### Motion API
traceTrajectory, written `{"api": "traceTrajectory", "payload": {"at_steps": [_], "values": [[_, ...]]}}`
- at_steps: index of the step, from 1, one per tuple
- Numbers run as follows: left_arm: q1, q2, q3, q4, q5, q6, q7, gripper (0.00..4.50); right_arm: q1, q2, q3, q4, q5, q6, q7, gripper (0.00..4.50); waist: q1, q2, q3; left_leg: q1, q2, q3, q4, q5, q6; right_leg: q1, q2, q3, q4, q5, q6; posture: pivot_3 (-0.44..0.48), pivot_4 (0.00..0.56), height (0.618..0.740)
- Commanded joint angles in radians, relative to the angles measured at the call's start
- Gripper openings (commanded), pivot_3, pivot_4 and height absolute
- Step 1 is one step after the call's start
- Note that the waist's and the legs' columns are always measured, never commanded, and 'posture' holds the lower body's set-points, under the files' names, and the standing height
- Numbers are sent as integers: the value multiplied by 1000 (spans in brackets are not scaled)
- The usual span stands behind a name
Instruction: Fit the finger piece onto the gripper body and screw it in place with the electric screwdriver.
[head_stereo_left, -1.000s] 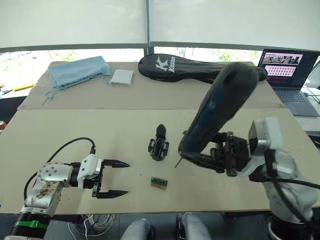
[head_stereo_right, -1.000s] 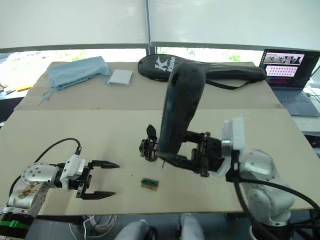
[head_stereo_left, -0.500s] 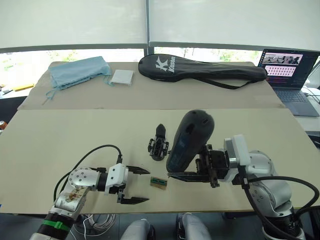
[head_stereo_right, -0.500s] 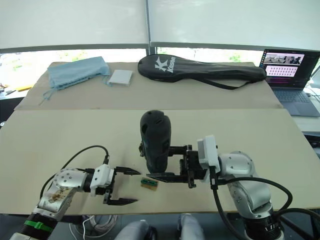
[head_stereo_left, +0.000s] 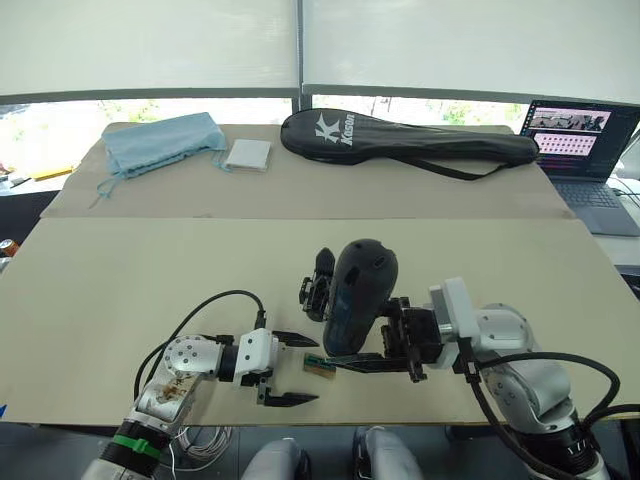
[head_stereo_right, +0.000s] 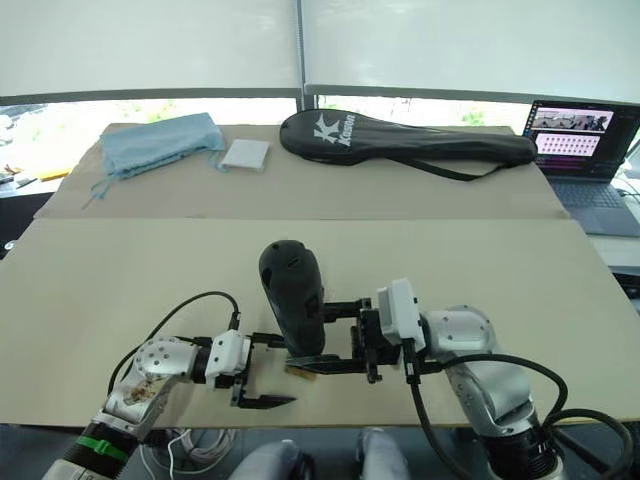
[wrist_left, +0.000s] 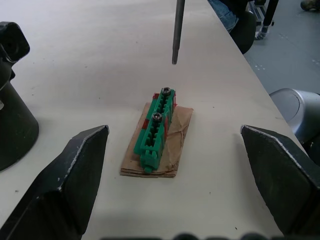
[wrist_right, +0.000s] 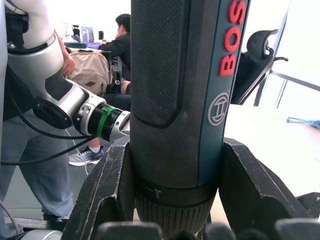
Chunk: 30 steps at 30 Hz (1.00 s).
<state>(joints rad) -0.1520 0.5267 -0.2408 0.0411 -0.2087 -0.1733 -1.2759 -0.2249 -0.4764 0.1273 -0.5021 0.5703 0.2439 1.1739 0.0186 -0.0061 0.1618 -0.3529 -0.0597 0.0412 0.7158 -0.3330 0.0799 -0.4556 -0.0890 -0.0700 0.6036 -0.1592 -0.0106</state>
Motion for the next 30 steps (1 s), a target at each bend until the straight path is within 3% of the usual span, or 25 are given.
{"api": "traceTrajectory", "payload": {"at_steps": [1,30], "values": [[-7,-39,-52,34,28,-7,22,4500,-24,19,6,-4,-4,-59,-10,1907,3,0,0,0,0,0,0,0,0,0,0,0,0,0,0,0,150,740],[22,-39,-64,26,39,-2,53,4500,-18,-2,18,29,-17,-75,8,1907,6,1,-5,0,0,0,1,0,1,1,-1,-1,0,0,0,0,150,740]]}}
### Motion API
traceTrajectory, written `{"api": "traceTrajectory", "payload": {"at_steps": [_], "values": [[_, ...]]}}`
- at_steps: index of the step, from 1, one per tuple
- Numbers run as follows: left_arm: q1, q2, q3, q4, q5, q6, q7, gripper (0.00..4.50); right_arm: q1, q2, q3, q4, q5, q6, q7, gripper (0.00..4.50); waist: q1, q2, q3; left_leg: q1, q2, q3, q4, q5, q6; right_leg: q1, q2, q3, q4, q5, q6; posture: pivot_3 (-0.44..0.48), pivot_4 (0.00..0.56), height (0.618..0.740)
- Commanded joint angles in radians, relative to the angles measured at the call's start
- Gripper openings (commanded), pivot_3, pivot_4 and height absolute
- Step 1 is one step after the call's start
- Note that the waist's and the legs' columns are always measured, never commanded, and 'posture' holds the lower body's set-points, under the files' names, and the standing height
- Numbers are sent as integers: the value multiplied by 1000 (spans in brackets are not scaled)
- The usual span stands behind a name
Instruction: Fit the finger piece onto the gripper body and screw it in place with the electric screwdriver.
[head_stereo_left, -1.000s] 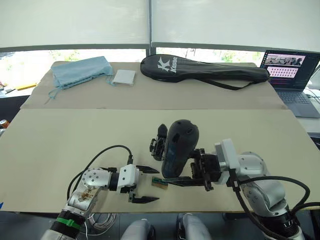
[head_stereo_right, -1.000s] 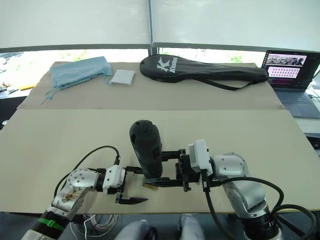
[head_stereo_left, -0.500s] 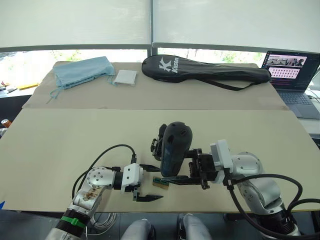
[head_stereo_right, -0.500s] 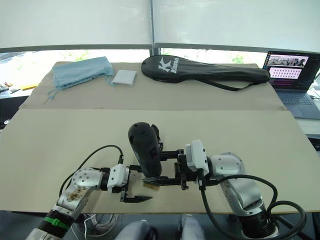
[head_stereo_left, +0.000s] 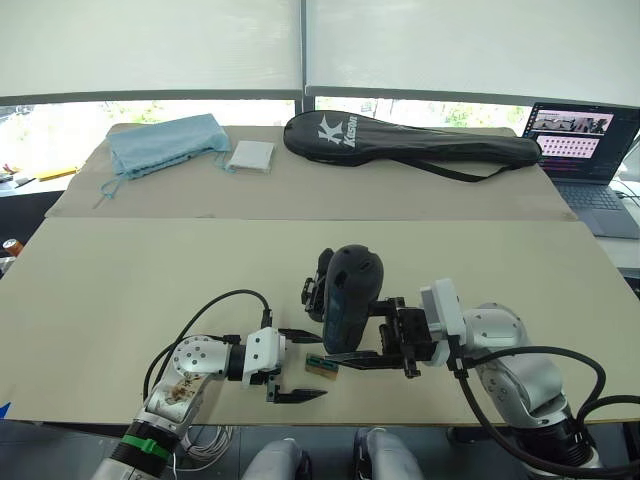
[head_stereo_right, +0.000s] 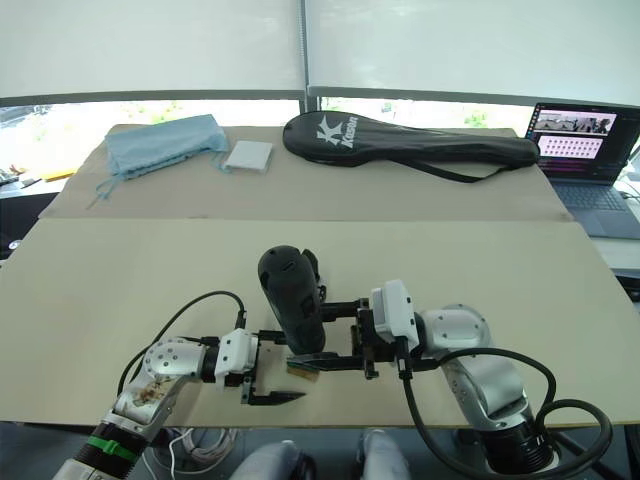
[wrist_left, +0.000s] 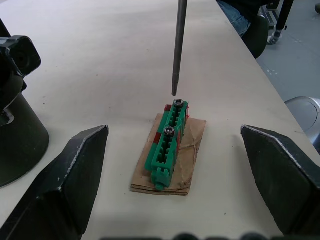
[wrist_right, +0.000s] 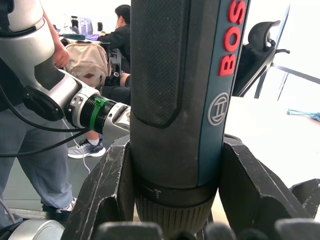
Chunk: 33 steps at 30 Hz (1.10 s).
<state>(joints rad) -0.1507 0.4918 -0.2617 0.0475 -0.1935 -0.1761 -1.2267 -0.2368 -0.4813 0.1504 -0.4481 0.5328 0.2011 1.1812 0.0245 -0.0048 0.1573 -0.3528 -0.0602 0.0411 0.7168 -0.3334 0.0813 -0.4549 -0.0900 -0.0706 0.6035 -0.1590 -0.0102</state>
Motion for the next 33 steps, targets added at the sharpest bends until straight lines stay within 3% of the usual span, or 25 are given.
{"api": "traceTrajectory", "payload": {"at_steps": [1,33], "values": [[20,-4,-42,21,24,1,4,4500,-5,3,-5,-25,20,-32,-1,1907,0,0,0,0,0,0,0,0,0,0,0,0,0,0,0,0,150,740],[16,-13,-45,28,25,17,14,4500,0,3,11,-29,42,-20,-3,1907,1,1,-1,0,0,0,0,-1,1,0,0,0,0,0,0,0,150,740]]}}
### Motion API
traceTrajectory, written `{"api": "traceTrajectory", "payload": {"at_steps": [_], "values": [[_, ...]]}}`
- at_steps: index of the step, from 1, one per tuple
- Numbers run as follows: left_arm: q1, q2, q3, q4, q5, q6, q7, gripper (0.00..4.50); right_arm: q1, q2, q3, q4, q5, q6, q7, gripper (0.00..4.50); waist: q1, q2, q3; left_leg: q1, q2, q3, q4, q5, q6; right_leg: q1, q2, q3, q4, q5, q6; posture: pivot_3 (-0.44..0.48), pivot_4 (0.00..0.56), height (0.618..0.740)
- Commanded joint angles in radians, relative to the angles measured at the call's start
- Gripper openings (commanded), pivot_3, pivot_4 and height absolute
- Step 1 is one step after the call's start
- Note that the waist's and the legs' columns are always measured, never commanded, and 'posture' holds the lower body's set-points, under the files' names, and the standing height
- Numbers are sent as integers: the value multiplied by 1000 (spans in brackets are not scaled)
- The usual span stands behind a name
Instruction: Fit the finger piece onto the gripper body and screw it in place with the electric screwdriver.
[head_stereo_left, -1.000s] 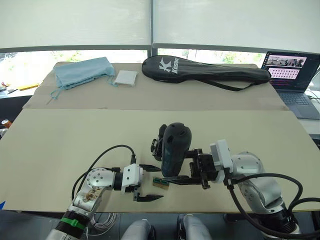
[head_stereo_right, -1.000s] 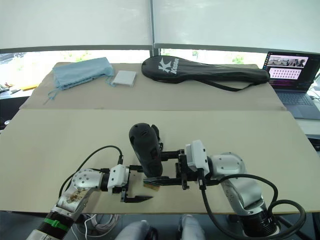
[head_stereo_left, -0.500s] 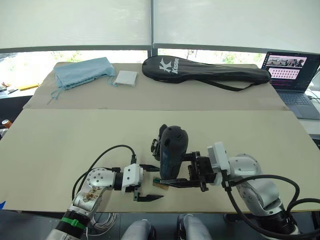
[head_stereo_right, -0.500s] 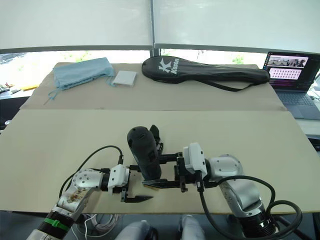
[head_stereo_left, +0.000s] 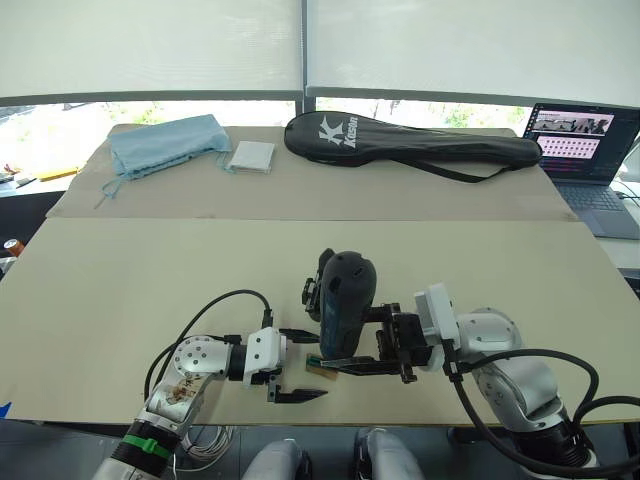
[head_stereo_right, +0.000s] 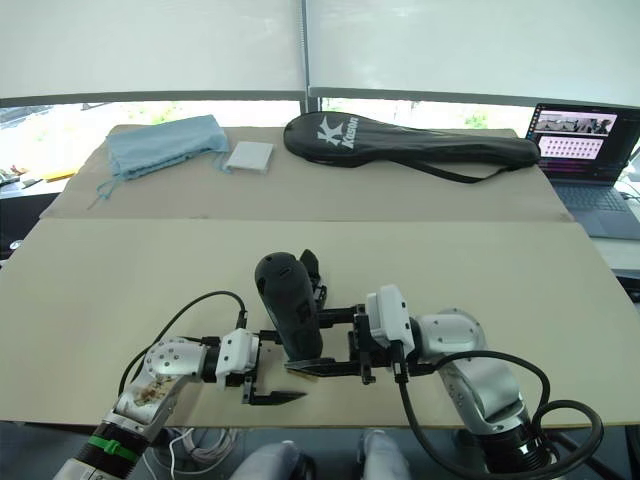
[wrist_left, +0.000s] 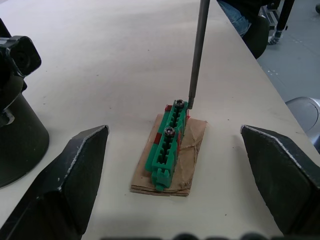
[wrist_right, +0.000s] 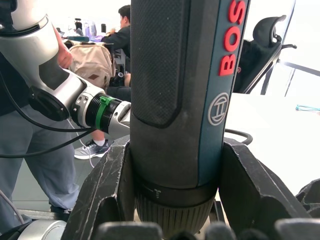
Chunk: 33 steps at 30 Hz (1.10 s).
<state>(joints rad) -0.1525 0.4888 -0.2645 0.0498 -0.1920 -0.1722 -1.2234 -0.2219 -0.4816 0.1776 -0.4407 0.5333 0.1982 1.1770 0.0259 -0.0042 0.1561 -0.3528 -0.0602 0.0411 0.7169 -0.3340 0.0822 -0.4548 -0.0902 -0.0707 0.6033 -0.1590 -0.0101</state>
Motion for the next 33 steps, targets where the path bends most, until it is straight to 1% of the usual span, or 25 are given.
{"api": "traceTrajectory", "payload": {"at_steps": [1,8,16,24,33], "values": [[18,-10,-42,25,23,13,11,4500,-15,3,-17,-37,45,-14,1,1907,0,0,0,0,0,0,0,0,0,0,0,0,0,0,0,0,150,740],[18,-10,-44,27,23,13,11,4500,-34,18,-42,-51,84,1,-33,1907,0,0,0,0,0,0,0,0,0,0,0,0,0,0,0,0,150,740],[15,-12,-46,32,24,11,9,4500,-49,-3,-43,-47,92,2,-51,1907,1,0,0,0,0,0,0,0,0,0,0,0,0,0,0,0,150,740],[16,-15,-47,30,24,14,11,4500,-34,-32,-33,-35,75,-5,-37,1907,2,0,0,0,0,0,0,0,1,0,0,0,0,0,0,0,150,740],[16,-17,-48,30,25,17,15,4500,-33,-36,-27,-24,70,-9,-34,1907,3,1,0,0,0,0,0,-1,1,0,0,0,0,0,0,0,150,740]]}}
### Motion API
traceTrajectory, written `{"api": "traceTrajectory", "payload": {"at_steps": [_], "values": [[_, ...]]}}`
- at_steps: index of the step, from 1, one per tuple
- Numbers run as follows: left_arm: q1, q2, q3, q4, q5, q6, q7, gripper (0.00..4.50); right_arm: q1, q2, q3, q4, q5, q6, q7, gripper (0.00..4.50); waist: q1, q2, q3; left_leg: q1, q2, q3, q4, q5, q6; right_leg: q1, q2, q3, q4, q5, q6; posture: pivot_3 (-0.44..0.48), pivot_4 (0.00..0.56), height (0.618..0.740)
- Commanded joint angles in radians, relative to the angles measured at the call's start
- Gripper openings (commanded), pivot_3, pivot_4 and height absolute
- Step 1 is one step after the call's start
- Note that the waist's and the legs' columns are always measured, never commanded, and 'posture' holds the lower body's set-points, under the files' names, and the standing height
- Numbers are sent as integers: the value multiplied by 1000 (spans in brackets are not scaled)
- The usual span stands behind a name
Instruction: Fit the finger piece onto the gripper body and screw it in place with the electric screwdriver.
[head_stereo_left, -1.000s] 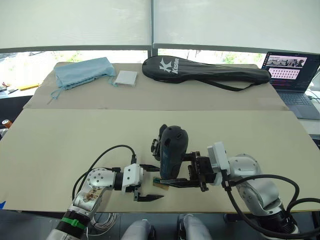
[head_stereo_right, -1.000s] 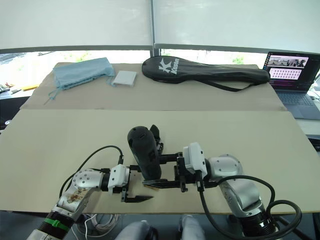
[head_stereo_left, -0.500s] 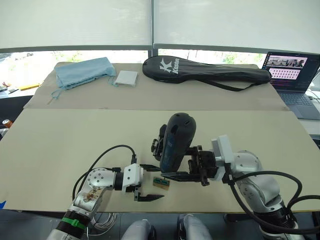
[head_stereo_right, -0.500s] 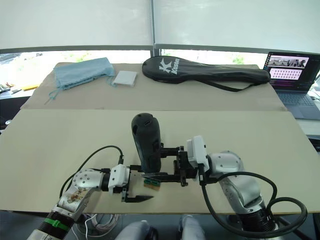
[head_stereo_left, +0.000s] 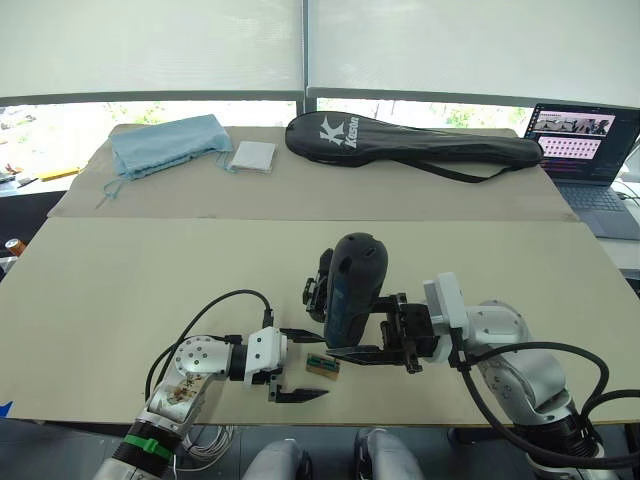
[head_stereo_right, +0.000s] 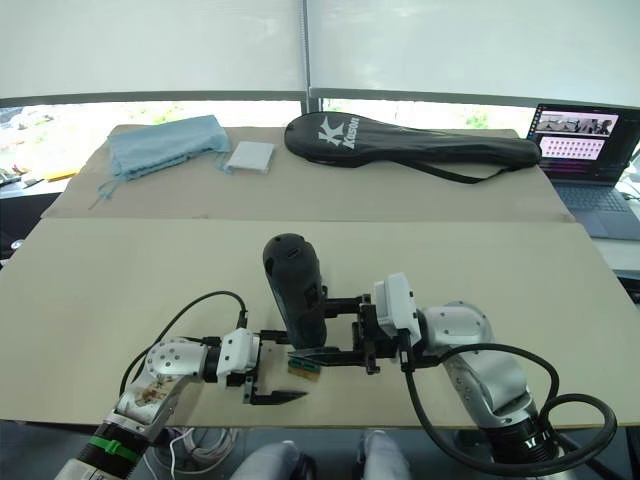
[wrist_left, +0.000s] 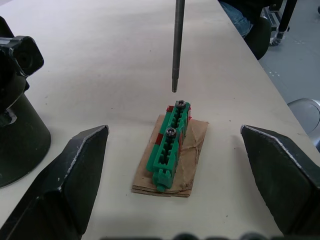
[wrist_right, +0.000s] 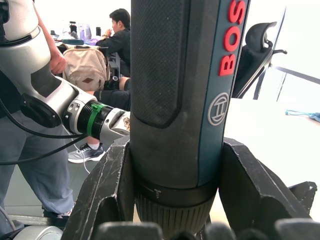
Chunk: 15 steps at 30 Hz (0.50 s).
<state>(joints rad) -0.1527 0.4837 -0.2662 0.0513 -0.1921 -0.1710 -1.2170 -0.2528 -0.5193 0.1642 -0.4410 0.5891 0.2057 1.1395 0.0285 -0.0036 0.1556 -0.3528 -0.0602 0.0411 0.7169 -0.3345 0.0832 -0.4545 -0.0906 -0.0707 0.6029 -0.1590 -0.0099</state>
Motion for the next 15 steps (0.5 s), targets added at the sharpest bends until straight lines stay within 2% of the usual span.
{"api": "traceTrajectory", "payload": {"at_steps": [1,15], "values": [[16,-13,-47,28,25,16,10,4500,-1,1,-12,-23,12,-17,5,1907,0,0,0,0,0,0,0,0,0,0,0,0,0,0,0,0,150,740],[19,-10,-50,29,26,13,15,4500,3,-3,-5,-14,4,-12,11,1907,7,0,0,0,0,0,0,0,0,0,0,0,0,0,0,0,150,740]]}}
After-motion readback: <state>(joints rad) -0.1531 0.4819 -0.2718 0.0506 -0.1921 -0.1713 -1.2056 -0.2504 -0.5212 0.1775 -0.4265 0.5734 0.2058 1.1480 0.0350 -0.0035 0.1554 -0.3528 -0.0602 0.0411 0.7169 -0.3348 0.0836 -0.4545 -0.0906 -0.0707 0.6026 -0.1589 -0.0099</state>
